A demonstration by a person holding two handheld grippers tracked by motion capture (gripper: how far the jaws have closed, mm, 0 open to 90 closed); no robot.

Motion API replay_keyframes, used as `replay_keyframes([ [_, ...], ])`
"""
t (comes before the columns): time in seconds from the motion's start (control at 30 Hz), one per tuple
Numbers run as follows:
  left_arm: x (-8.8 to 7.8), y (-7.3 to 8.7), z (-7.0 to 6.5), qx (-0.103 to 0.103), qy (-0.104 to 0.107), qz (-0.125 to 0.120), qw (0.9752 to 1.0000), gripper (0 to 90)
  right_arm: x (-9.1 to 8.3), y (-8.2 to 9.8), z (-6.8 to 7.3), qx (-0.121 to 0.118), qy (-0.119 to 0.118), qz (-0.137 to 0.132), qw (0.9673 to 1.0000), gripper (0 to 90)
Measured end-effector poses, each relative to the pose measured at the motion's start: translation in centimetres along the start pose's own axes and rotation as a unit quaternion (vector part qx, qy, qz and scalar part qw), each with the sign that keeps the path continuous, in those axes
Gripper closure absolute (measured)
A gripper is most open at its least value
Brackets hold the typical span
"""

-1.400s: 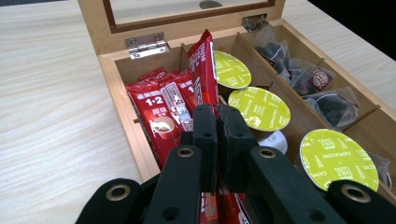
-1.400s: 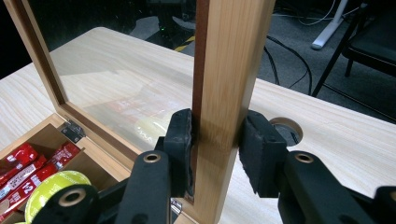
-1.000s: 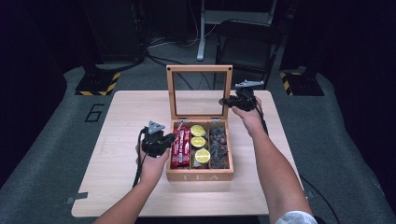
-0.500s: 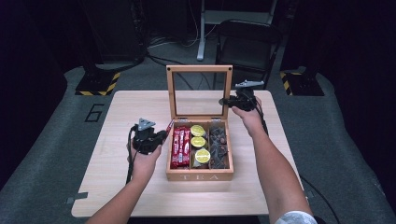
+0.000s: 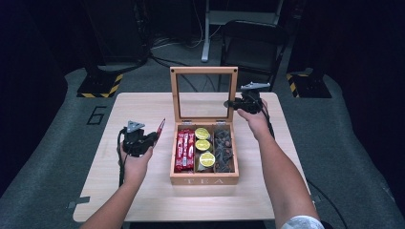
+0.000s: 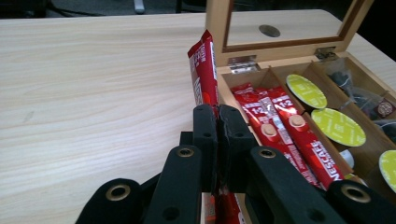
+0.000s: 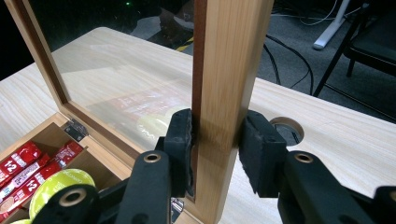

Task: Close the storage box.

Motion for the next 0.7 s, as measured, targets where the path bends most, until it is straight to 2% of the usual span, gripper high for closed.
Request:
replay_keyframes([
  [0.37, -0.4, 0.2, 1.9, -0.007, -0.016, 0.001, 0.9998, 86.2, 0.0, 0.0, -0.1, -0.004, -0.004, -0.001, 1.0000, 64.8],
  [0.7, -0.1, 0.8, 2.7, -0.013, -0.020, 0.006, 0.9997, 86.2, 0.0, 0.0, -0.1, -0.005, -0.005, 0.000, 1.0000, 65.0],
])
Point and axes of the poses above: each handheld gripper's, and its own axes: x roughly forward along the jaws, y roughly out of its underside, z roughly to its left, the point moved 4 cm from there along x, roughly forward along the jaws, and after that the axes turned 14 degrees about z, right-handed, at the moved point
